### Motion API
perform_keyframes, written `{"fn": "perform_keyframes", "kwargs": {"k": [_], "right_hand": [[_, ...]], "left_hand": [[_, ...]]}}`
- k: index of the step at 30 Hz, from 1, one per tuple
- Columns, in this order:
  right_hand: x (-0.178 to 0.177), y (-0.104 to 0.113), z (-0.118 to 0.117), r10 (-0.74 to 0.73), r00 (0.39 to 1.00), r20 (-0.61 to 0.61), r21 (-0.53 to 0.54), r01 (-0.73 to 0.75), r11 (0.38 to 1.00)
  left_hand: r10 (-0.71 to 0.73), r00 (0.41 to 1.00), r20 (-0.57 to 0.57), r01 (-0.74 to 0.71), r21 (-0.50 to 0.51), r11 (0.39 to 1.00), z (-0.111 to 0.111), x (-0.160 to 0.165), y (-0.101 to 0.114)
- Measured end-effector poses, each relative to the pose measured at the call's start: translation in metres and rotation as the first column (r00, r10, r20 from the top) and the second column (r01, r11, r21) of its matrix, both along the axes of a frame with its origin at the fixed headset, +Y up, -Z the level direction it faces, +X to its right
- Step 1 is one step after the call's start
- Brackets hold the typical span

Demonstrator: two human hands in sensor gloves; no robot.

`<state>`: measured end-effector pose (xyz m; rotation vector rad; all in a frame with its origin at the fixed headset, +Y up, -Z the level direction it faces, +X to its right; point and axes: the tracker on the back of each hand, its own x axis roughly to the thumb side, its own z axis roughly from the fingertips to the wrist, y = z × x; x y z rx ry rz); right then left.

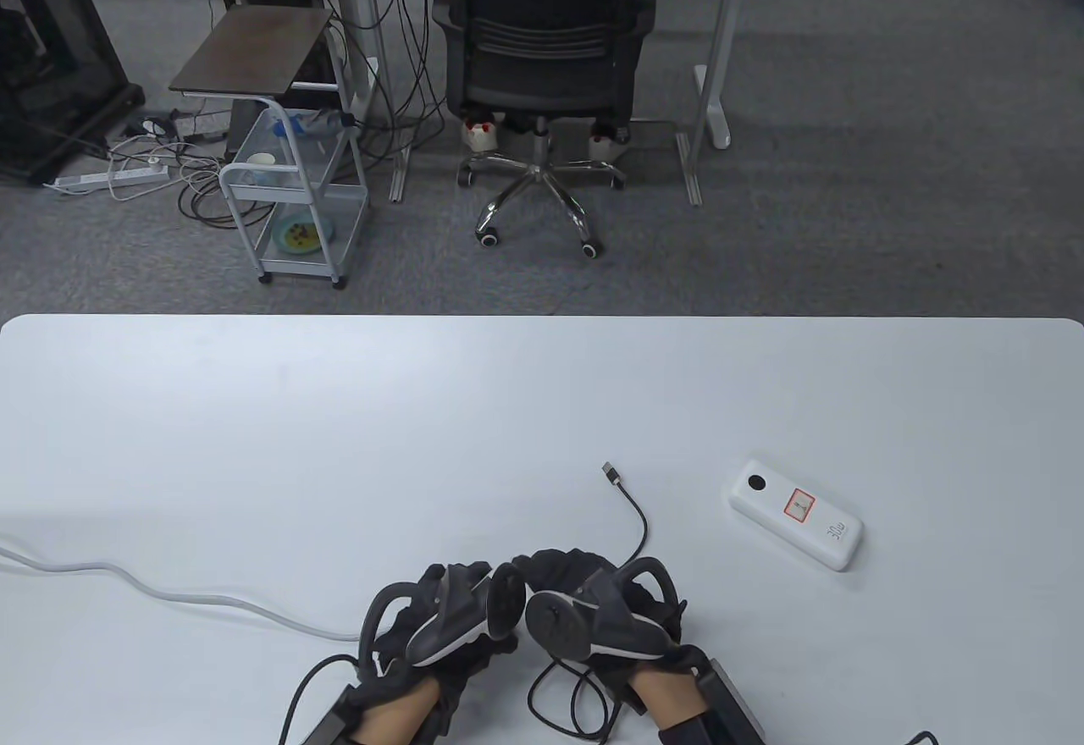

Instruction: Unplug the charger and disconnect the battery pack

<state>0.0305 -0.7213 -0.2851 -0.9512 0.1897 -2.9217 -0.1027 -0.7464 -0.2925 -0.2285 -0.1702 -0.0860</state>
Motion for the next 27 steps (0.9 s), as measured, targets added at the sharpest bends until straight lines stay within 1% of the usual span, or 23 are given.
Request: {"fn": "perform_keyframes", "kwargs": {"k": [1,3,4,5,6,8,9,10,11,12,14,16,19,20,21,23,24,25,27], "right_hand": [[0.001,0.000,-0.003,0.001,1.000,0.005,-0.010,-0.001,1.000],[0.006,-0.002,-0.010,-0.089,0.994,0.063,-0.105,0.096,0.990],[0.008,-0.003,-0.012,-0.109,0.992,0.068,-0.137,0.117,0.984],[0.009,-0.003,-0.012,-0.122,0.991,0.058,-0.138,0.129,0.982],[0.008,-0.003,-0.008,-0.100,0.994,0.046,-0.092,0.104,0.990],[0.004,-0.001,-0.003,-0.052,0.999,-0.009,-0.038,0.052,0.998],[0.003,-0.001,-0.002,-0.027,1.000,-0.004,-0.023,0.027,0.999],[0.003,-0.001,-0.003,-0.031,0.999,0.006,-0.032,0.032,0.999],[0.004,-0.001,-0.005,-0.054,0.998,0.016,-0.074,0.055,0.996],[0.005,-0.001,-0.007,-0.072,0.996,0.056,-0.114,0.078,0.990],[0.009,-0.002,-0.012,-0.107,0.991,0.073,-0.154,0.118,0.981],[0.009,-0.002,-0.009,-0.112,0.991,0.072,-0.133,0.121,0.984],[0.002,0.000,0.003,-0.008,1.000,-0.011,-0.013,0.008,1.000],[0.002,0.000,0.003,0.000,1.000,-0.011,-0.007,0.000,1.000],[0.004,0.000,0.000,-0.016,1.000,0.007,-0.032,0.016,0.999],[0.010,-0.001,-0.008,-0.086,0.994,0.075,-0.145,0.096,0.985],[0.011,-0.002,-0.009,-0.109,0.991,0.072,-0.162,0.119,0.980],[0.011,-0.003,-0.008,-0.117,0.991,0.066,-0.142,0.126,0.982],[0.008,-0.001,-0.001,-0.057,0.998,0.020,-0.074,0.058,0.996]], "left_hand": [[-0.002,1.000,0.003,0.002,0.003,1.000,0.000,0.000,-0.001],[0.005,1.000,0.007,-0.005,0.007,1.000,-0.001,-0.002,-0.001],[0.005,1.000,0.005,-0.005,0.009,1.000,-0.001,-0.001,-0.001],[-0.007,1.000,-0.001,0.007,0.008,1.000,0.000,0.000,-0.001],[-0.017,1.000,-0.004,0.017,0.006,1.000,0.000,0.001,0.000],[-0.019,1.000,-0.002,0.019,0.001,1.000,0.000,0.002,0.000],[-0.020,1.000,0.001,0.020,0.001,1.000,0.000,0.002,0.000],[-0.020,1.000,0.004,0.020,0.002,1.000,0.000,0.001,0.000],[-0.011,1.000,0.008,0.011,0.002,1.000,-0.001,0.001,0.000],[-0.009,1.000,0.008,0.009,0.001,1.000,-0.001,0.000,0.000],[-0.014,1.000,0.004,0.014,-0.001,1.000,-0.001,0.001,0.000],[-0.017,1.000,0.000,0.017,0.001,1.000,-0.001,0.002,0.000],[-0.025,1.000,0.003,0.025,-0.003,1.000,0.000,0.003,0.001],[-0.025,1.000,0.003,0.025,-0.002,1.000,0.000,0.003,0.001],[-0.029,1.000,0.001,0.029,-0.001,1.000,0.000,0.003,0.001],[-0.035,0.999,-0.002,0.035,-0.003,0.999,0.000,0.004,0.001],[-0.033,0.999,-0.001,0.033,0.004,0.999,0.000,0.004,0.001],[-0.033,0.999,-0.003,0.033,0.001,0.999,0.000,0.004,0.001],[-0.039,0.999,-0.004,0.039,0.001,0.999,0.000,0.005,0.001]]}}
